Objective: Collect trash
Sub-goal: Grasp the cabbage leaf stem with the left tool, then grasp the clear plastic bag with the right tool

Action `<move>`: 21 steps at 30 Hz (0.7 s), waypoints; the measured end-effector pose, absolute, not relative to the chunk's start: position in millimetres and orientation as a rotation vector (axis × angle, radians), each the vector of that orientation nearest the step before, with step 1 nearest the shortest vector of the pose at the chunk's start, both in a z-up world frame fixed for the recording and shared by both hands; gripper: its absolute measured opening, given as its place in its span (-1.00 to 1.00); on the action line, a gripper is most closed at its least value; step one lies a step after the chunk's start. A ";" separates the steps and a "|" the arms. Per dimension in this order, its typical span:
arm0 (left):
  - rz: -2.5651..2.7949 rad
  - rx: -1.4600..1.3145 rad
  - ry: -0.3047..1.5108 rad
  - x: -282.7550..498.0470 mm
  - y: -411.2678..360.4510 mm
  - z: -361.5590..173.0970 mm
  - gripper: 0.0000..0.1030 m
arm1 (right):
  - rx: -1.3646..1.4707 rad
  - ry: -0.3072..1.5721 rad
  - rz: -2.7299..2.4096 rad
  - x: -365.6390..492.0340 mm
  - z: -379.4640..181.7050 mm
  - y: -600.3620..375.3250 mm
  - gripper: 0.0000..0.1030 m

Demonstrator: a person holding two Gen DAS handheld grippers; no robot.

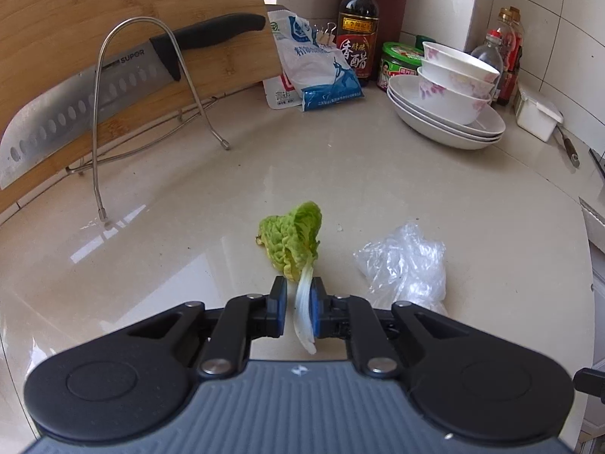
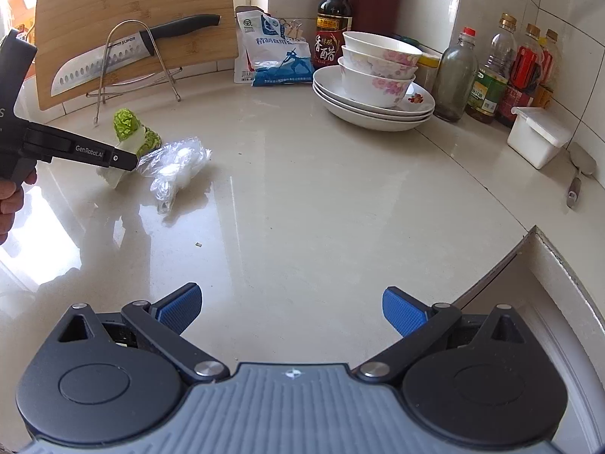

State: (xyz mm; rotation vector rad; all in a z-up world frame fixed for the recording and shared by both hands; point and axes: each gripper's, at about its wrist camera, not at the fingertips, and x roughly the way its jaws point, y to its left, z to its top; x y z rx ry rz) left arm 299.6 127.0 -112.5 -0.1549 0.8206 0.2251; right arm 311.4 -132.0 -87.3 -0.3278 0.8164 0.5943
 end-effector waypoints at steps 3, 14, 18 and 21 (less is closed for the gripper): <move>0.215 -0.148 0.808 296.1 127.6 -108.3 -0.94 | -0.332 0.814 0.620 311.9 -87.2 -129.6 1.00; 0.231 -0.140 0.798 274.9 138.6 -90.6 -0.94 | -0.334 0.775 0.787 325.6 -92.0 -85.3 1.00; 0.241 -0.145 0.796 266.8 142.0 -86.9 -0.94 | -0.357 0.762 0.844 333.3 -102.3 -57.4 1.00; 0.246 -0.152 0.794 263.4 144.7 -86.2 -0.94 | -0.378 0.762 0.877 337.9 -110.3 -38.4 0.97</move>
